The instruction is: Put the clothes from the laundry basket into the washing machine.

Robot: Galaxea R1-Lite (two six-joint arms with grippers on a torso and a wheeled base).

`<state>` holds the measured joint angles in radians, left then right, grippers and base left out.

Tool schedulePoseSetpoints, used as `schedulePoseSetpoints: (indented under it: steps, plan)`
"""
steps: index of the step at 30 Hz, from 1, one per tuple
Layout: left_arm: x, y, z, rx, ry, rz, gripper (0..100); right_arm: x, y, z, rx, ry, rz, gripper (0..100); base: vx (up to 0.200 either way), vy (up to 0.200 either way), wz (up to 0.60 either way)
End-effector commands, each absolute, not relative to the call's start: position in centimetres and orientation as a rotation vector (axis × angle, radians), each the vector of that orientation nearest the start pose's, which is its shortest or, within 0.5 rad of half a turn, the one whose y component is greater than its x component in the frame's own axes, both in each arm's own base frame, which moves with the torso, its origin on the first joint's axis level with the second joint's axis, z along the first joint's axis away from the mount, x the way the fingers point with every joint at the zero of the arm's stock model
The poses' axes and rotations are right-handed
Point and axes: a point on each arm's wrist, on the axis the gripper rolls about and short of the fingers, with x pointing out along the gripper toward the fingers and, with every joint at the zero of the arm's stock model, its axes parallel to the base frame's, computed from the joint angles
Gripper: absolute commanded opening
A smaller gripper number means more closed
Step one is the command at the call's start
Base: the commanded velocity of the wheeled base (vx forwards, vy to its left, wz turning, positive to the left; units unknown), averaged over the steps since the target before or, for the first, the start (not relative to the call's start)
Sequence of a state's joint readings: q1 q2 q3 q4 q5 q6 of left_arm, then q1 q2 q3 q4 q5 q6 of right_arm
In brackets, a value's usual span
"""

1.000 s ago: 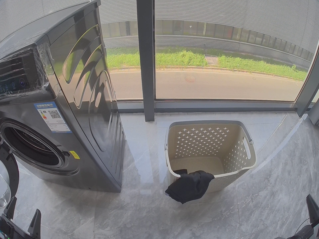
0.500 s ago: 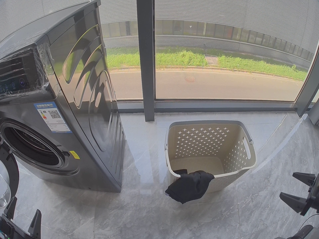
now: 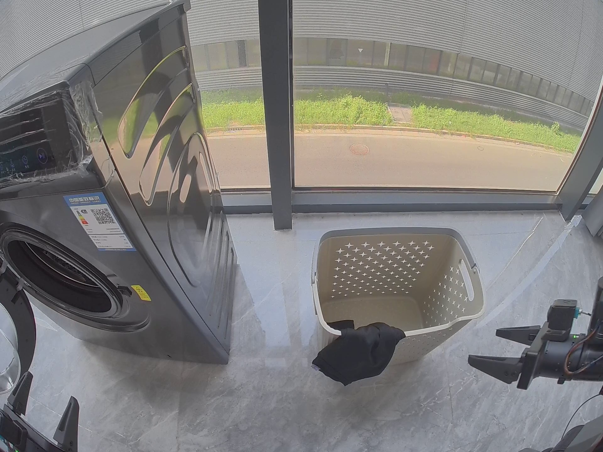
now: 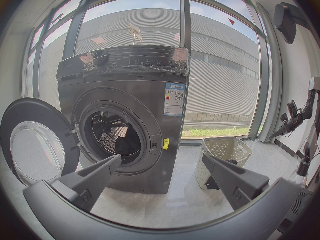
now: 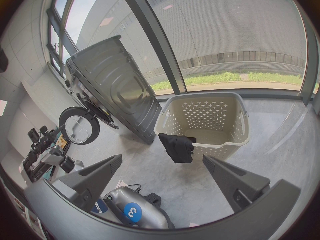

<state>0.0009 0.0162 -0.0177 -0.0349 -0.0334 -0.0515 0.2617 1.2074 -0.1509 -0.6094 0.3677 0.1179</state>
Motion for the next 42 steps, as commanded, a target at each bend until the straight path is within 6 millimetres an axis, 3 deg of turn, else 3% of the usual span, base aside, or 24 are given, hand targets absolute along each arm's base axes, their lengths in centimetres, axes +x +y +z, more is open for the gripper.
schedulePoseSetpoints:
  steps: [1, 16, 29, 33, 42]
  plan:
    - [-2.4, -0.1, 8.2, -0.051, -0.047, -0.033, 100, 15.3, 6.7, 9.4, 0.131, 0.643, 0.586, 100, 0.0, 0.0, 0.0]
    - [-2.4, -0.1, 8.2, -0.054, -0.047, -0.034, 100, 18.6, 10.4, 4.3, 0.097, 0.761, 0.534, 100, 0.0, 0.0, 0.0]
    - [-2.4, -0.1, 8.2, -0.053, -0.047, -0.033, 100, 21.8, 12.3, -2.6, 0.067, 0.69, 0.456, 100, 0.0, 0.0, 0.0]
    - [-2.4, -0.1, 8.2, -0.053, -0.047, -0.035, 100, 22.3, 12.6, -3.6, 0.065, 0.7, 0.455, 100, 0.0, 0.0, 0.0]
    - [-2.4, -0.1, 8.2, -0.053, -0.047, -0.035, 100, 25.4, 14.2, -4.4, 0.098, 0.622, 0.46, 100, 0.0, 0.0, 0.0]
